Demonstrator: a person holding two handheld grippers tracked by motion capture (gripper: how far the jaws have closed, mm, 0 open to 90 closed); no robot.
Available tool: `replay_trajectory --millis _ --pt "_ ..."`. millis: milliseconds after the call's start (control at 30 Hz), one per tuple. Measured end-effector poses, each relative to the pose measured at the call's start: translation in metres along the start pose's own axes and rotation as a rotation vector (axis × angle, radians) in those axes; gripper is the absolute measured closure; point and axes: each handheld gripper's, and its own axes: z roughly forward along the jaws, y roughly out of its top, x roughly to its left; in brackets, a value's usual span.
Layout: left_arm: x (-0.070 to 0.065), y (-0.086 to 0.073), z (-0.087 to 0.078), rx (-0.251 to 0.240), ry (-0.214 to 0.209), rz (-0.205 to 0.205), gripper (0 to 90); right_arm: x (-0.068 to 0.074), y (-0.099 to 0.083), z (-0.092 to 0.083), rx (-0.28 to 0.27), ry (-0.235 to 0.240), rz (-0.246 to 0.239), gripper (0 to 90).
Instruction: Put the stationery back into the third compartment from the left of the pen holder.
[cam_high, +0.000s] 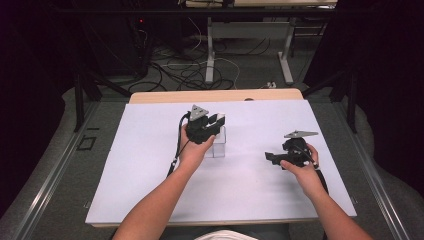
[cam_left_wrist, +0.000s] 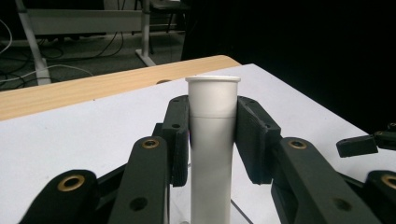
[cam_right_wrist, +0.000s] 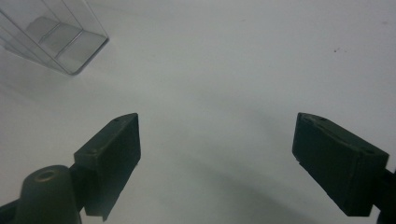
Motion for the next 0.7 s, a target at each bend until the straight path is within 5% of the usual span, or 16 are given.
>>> replay_trajectory --millis 700 --pt "-0.006 -0.02 0.005 0.006 0.019 -0.003 67.3 0.001 -0.001 0.001 0.013 0.008 0.004 14.8"
